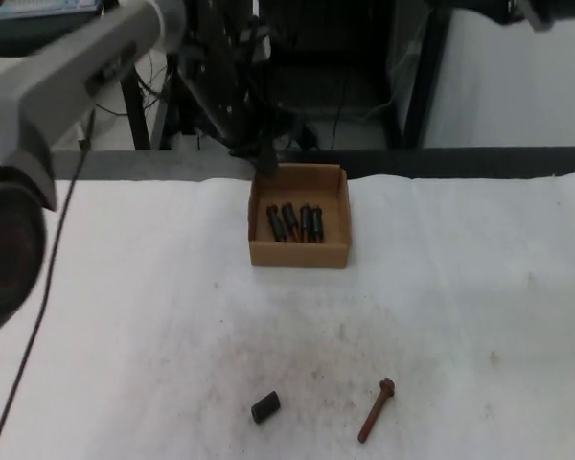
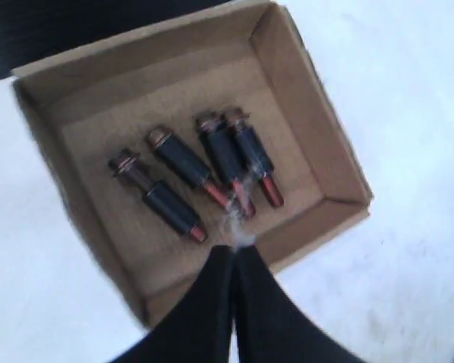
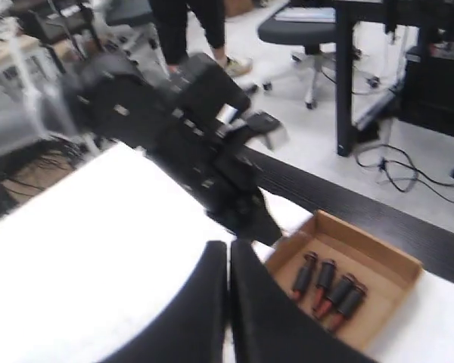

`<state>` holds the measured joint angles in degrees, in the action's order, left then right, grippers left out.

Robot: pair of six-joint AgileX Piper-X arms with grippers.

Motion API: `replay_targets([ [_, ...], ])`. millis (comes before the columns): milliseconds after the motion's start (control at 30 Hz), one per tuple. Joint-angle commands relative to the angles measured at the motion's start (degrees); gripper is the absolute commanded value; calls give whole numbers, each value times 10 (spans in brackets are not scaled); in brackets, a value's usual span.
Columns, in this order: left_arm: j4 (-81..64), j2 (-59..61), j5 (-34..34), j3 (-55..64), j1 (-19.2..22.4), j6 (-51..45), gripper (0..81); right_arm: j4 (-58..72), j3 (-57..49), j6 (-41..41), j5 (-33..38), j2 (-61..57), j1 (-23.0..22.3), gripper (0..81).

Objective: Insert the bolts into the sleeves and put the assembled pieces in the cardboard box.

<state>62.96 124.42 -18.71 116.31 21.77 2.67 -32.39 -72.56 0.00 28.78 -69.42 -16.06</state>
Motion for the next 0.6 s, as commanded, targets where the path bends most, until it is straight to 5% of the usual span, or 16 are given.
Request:
replay_targets([
  [0,64,-65,45,-19,12,46,3,-39,-2,-22,-53,7,4,8],
  [233,25,-218,45,-209,64,62,3,-137,16,-26,-79,10,31,8],
  [567,-304,-404,45,-551,199,-67,3,-140,165,-18,-77,73,75,8],
])
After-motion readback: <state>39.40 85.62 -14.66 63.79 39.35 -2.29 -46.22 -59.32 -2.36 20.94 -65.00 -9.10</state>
